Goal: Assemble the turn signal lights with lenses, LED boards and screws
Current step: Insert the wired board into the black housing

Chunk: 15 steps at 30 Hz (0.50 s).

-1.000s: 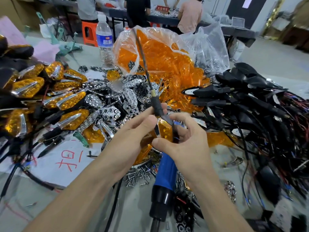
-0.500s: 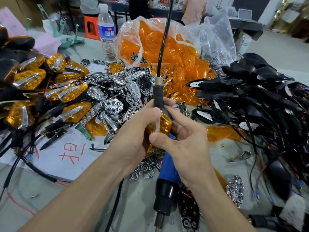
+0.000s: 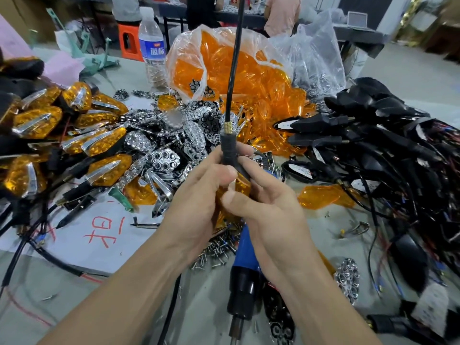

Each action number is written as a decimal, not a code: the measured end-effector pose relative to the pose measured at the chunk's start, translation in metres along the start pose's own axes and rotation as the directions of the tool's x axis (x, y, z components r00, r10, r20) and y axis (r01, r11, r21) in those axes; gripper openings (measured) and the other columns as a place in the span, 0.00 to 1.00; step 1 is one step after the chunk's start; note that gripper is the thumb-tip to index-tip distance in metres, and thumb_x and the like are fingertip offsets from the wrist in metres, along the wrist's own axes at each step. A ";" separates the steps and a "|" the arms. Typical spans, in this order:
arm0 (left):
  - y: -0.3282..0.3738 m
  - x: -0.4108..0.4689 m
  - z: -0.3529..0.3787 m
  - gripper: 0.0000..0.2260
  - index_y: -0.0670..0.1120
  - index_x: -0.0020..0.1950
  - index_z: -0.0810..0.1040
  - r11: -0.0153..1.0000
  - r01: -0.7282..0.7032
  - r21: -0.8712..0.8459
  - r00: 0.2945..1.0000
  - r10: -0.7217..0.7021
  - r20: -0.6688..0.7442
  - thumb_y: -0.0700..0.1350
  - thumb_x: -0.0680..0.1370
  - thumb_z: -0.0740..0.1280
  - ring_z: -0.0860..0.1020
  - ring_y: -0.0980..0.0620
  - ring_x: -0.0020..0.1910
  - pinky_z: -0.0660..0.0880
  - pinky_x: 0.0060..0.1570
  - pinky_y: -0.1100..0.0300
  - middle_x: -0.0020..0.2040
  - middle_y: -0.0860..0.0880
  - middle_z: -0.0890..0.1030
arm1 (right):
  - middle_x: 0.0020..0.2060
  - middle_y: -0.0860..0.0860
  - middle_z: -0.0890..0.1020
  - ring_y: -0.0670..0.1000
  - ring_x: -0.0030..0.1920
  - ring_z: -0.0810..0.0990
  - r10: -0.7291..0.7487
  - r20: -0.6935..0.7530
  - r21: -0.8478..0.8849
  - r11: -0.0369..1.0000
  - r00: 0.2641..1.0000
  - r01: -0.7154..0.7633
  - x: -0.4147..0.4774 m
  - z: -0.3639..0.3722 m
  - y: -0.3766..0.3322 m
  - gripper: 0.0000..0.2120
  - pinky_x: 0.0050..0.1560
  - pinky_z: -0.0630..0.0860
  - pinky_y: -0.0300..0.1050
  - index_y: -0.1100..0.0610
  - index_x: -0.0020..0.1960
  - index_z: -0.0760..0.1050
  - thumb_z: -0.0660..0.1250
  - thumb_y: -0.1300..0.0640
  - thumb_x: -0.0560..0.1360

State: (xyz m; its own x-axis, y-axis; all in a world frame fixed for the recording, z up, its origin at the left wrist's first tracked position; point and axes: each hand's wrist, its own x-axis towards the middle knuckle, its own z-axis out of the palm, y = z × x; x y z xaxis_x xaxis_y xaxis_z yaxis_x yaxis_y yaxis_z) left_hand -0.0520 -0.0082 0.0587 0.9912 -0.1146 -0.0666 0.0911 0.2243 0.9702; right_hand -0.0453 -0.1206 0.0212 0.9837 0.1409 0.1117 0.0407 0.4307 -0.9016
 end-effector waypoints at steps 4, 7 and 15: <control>0.000 -0.001 -0.001 0.19 0.44 0.74 0.74 0.998 -0.052 0.040 0.999 0.052 -0.013 0.34 0.84 0.58 0.80 0.45 0.64 0.78 0.62 0.54 0.69 0.43 0.81 | 0.58 0.55 0.86 0.49 0.55 0.86 0.107 -0.037 0.345 0.934 0.994 -0.088 0.001 0.007 0.001 0.20 0.59 0.80 0.42 0.58 0.58 0.86 0.72 0.68 0.68; 0.000 -0.002 0.002 0.18 0.44 0.74 0.73 0.995 -0.081 0.064 0.997 0.082 -0.003 0.35 0.84 0.58 0.77 0.42 0.69 0.74 0.68 0.48 0.70 0.42 0.79 | 0.56 0.58 0.86 0.52 0.46 0.83 0.135 -0.070 0.447 0.890 0.988 -0.090 0.001 0.010 0.002 0.24 0.53 0.77 0.44 0.63 0.60 0.84 0.71 0.65 0.64; -0.008 -0.006 0.009 0.14 0.35 0.67 0.76 0.996 -0.057 0.069 0.997 0.060 -0.053 0.33 0.84 0.58 0.76 0.33 0.63 0.73 0.61 0.42 0.65 0.30 0.78 | 0.48 0.59 0.87 0.52 0.42 0.79 0.134 -0.143 0.484 0.874 0.981 -0.049 -0.003 0.013 0.005 0.23 0.49 0.75 0.42 0.63 0.56 0.86 0.72 0.64 0.61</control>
State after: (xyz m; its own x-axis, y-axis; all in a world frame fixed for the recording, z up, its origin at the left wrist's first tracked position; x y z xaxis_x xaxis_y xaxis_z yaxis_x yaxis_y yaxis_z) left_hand -0.0593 -0.0176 0.0529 0.9986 -0.0492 -0.0203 0.0281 0.1634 0.9862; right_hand -0.0505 -0.1073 0.0217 0.9952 0.0680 -0.0711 -0.0969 0.8006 -0.5913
